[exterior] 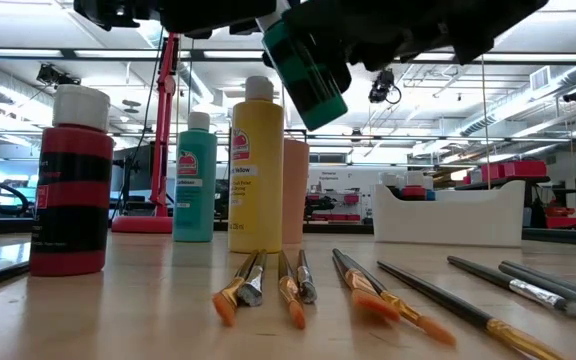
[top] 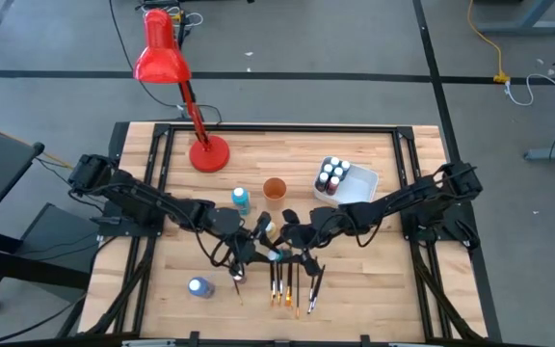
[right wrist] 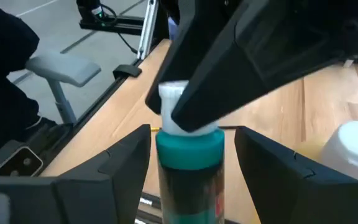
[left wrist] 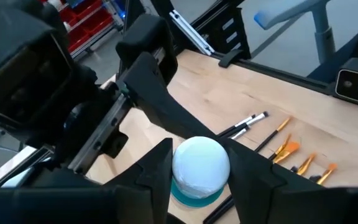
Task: Pick & Place Paint Supplies
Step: Put the dark green paint bottle into the white bin
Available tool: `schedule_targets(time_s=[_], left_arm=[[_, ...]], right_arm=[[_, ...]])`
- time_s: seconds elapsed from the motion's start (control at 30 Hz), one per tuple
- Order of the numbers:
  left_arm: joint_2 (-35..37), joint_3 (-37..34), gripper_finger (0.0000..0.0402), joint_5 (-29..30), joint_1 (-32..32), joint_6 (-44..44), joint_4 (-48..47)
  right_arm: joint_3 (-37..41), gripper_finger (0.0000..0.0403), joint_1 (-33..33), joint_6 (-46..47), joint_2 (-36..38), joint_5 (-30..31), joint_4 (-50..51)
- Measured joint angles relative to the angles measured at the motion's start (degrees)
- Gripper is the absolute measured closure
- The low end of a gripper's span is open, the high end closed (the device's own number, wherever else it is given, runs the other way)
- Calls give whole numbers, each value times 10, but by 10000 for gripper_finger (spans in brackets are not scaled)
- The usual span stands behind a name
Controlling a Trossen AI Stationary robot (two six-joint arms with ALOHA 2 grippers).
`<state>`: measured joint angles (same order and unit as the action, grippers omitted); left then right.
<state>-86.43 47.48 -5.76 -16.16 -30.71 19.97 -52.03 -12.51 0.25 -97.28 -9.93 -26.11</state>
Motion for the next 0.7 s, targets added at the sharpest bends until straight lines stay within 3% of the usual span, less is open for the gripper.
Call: schedule_targets(time_s=[0.17,0.5,0.7], left_arm=[[0,0,270,-5,0,0,0],[0,0,264,0,0,-2,3],[0,0,252,1,0,0,6]], right_arm=[[0,183,0,6,2,4,22],[1,261,0,-13,2,23,32],[1,264,0,-13,2,24,28]])
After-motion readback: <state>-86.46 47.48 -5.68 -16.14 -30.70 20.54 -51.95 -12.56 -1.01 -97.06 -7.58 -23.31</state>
